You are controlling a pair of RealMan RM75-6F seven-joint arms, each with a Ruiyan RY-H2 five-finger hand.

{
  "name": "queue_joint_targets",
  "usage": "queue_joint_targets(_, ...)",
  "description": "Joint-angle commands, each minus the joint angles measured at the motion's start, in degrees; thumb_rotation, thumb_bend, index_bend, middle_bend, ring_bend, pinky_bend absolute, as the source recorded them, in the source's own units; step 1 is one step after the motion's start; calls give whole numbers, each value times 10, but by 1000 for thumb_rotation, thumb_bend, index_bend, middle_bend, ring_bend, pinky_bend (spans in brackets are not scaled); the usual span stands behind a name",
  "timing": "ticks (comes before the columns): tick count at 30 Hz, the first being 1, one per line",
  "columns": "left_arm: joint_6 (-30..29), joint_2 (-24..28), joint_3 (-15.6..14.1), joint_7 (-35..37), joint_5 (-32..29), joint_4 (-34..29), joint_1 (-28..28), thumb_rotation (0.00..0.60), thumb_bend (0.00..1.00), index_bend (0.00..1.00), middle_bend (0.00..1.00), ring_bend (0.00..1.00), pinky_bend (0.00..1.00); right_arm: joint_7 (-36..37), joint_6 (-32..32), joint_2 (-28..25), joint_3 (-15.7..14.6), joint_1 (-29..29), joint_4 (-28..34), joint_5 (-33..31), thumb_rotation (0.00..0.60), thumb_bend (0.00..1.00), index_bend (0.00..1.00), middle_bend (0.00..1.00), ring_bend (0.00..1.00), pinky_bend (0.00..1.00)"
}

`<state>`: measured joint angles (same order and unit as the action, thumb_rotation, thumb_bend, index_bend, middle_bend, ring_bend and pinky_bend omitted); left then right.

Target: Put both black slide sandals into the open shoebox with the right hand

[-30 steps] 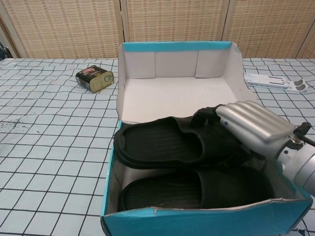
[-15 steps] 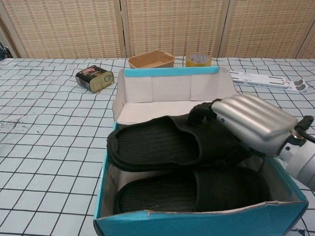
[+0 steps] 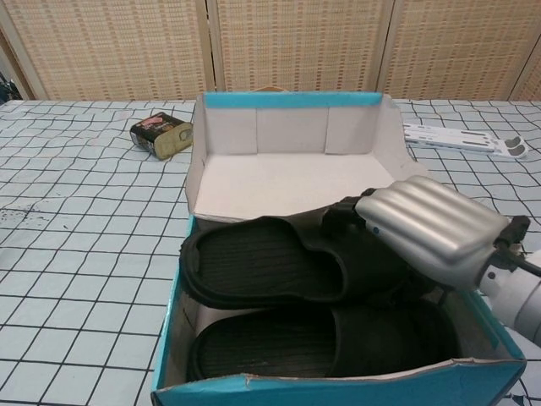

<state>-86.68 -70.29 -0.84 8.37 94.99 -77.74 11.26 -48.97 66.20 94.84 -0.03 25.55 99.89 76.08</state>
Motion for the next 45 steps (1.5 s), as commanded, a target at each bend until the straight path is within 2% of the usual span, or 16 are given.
queue_joint_targets(1, 1, 0, 0, 0, -1, 0, 0, 600, 397, 99, 36, 78, 313, 1, -9, 1, -4, 0, -10, -13, 600, 93, 737, 675, 563, 644)
queue_joint_targets(13, 0, 1, 0, 2, -1, 0, 0, 600, 398, 99, 37, 78, 313, -3, -9, 10, -11, 2, -34, -18, 600, 93, 735, 676, 563, 644)
queue_joint_targets(16, 1, 1, 1, 2, -2, 0, 0, 600, 397, 100, 36, 78, 313, -11, -15, 0, -14, 3, -23, -26, 600, 93, 667, 670, 531, 630)
queue_joint_targets(18, 1, 1, 1, 1, -2, 0, 0, 600, 397, 100, 37, 78, 313, -7, -23, -11, -12, 7, -5, -36, 600, 93, 566, 584, 458, 569)
queue_joint_targets(19, 1, 0, 1, 1, -2, 0, 0, 600, 396, 99, 36, 78, 313, -3, -25, -16, -9, 8, 3, -39, 600, 93, 557, 574, 449, 560)
queue_joint_targets(20, 0, 0, 0, 0, -1, 0, 0, 600, 397, 99, 36, 78, 313, 4, -26, -22, -6, 10, 13, -38, 600, 93, 501, 500, 377, 496)
queue_joint_targets(23, 1, 0, 0, -1, -1, 0, 0, 600, 397, 100, 36, 77, 314, 28, -24, -37, 0, 14, 35, -23, 600, 92, 392, 386, 213, 408)
queue_joint_targets(26, 3, 0, 1, -2, -2, 0, 1, 600, 397, 100, 37, 78, 313, 51, -13, -50, 5, 15, 55, 0, 600, 92, 341, 335, 150, 363)
queue_joint_targets(32, 5, -1, 0, -7, -2, 0, 1, 600, 397, 100, 36, 78, 313, 70, 1, -58, 17, 20, 80, 28, 600, 92, 339, 331, 146, 359)
queue_joint_targets(38, 5, -1, 0, -8, -2, -1, 1, 600, 396, 100, 36, 78, 313, 80, 0, -46, 33, 29, 81, 23, 600, 92, 339, 331, 146, 359)
queue_joint_targets(45, 2, 0, 1, -2, -3, -1, 0, 600, 397, 100, 36, 77, 313, 81, 6, -36, 29, 30, 68, 32, 600, 93, 339, 330, 146, 359)
